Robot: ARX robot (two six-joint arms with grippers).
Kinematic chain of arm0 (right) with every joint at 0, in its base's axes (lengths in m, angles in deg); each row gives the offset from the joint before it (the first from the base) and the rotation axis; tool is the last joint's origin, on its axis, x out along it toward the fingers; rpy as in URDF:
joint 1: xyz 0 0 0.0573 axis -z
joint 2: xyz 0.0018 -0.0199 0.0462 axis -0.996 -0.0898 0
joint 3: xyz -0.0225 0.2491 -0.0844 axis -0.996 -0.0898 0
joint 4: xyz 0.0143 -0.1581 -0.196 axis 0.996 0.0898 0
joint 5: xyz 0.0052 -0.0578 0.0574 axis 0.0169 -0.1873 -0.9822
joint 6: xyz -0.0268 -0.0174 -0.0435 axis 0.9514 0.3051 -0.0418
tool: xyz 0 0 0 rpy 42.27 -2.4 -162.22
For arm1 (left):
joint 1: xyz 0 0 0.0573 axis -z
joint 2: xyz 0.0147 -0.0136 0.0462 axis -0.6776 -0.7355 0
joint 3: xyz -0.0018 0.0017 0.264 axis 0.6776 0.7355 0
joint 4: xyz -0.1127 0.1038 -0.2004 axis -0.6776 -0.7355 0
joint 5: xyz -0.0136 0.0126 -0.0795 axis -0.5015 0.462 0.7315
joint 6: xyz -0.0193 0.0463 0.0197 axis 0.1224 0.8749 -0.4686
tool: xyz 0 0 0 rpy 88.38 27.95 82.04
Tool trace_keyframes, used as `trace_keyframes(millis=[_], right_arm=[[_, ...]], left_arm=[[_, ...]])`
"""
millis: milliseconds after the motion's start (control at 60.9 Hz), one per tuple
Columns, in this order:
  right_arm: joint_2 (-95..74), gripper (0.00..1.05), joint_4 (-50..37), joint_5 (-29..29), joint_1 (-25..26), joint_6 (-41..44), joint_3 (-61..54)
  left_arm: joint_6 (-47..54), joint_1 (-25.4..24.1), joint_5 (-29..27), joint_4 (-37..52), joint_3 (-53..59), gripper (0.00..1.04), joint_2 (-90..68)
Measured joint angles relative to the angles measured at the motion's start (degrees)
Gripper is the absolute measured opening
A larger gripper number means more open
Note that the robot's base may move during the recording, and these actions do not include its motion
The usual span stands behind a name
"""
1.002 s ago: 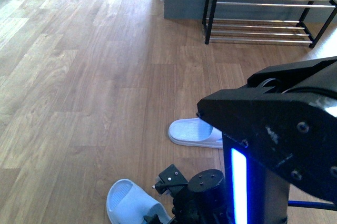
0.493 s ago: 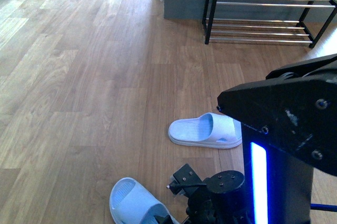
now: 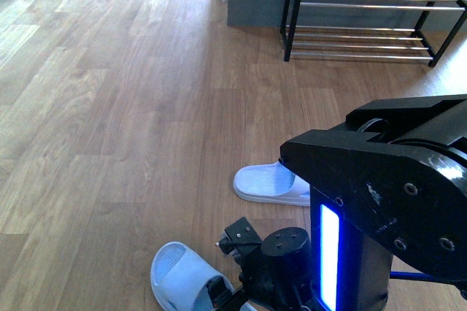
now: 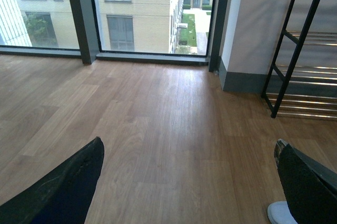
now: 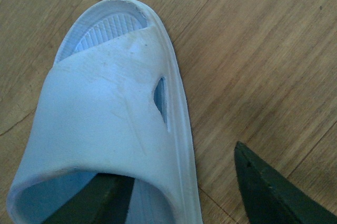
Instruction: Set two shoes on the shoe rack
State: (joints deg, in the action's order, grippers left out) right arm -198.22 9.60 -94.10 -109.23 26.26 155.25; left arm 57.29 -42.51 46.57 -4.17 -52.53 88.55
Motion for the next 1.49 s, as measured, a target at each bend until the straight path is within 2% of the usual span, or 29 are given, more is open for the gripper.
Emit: trace_keyframes(millis=[164, 246, 296, 444, 591, 789, 854, 904, 1035, 1150, 1331, 1495], right_arm=[[0.0, 0.26, -0.8, -1.1, 0.3, -1.7, -0.4], [0.7, 0.07, -2.1, -1.1, 0.9, -3.6, -1.8], [1.3, 0.01, -2.7, -1.0, 1.3, -4.3, -2.7], [7.0, 0.02, -4.0, 1.7, 3.9, -6.6, -7.8], [16.4, 0.02, -4.5, 5.9, 9.7, -6.9, -15.5], [33.6, 0.02, -3.7, 11.0, 22.9, -1.1, -28.5], [42.1, 0.02, -1.7, 10.8, 29.7, 2.8, -33.9], [45.2, 0.02, -0.9, 10.5, 32.4, 4.4, -35.6], [58.6, 0.02, 4.2, 9.5, 44.5, 9.8, -40.2], [64.0, 0.02, 6.7, 9.5, 47.2, 10.4, -42.5], [72.2, 0.02, 12.4, 8.2, 48.0, 10.3, -44.6], [74.8, 0.02, 12.7, 8.1, 48.2, 10.2, -44.8]], left_arm=[[0.0, 0.0, 0.0, 0.0, 0.0, 0.95, 0.0], [0.0, 0.0, 0.0, 0.0, 0.0, 0.95, 0.0], [0.0, 0.0, 0.0, 0.0, 0.0, 0.95, 0.0], [0.0, 0.0, 0.0, 0.0, 0.0, 0.95, 0.0], [0.0, 0.0, 0.0, 0.0, 0.0, 0.95, 0.0], [0.0, 0.0, 0.0, 0.0, 0.0, 0.95, 0.0], [0.0, 0.0, 0.0, 0.0, 0.0, 0.95, 0.0], [0.0, 0.0, 0.0, 0.0, 0.0, 0.95, 0.0], [0.0, 0.0, 0.0, 0.0, 0.0, 0.95, 0.0], [0.0, 0.0, 0.0, 0.0, 0.0, 0.95, 0.0], [0.0, 0.0, 0.0, 0.0, 0.0, 0.95, 0.0], [0.0, 0.0, 0.0, 0.0, 0.0, 0.95, 0.0]])
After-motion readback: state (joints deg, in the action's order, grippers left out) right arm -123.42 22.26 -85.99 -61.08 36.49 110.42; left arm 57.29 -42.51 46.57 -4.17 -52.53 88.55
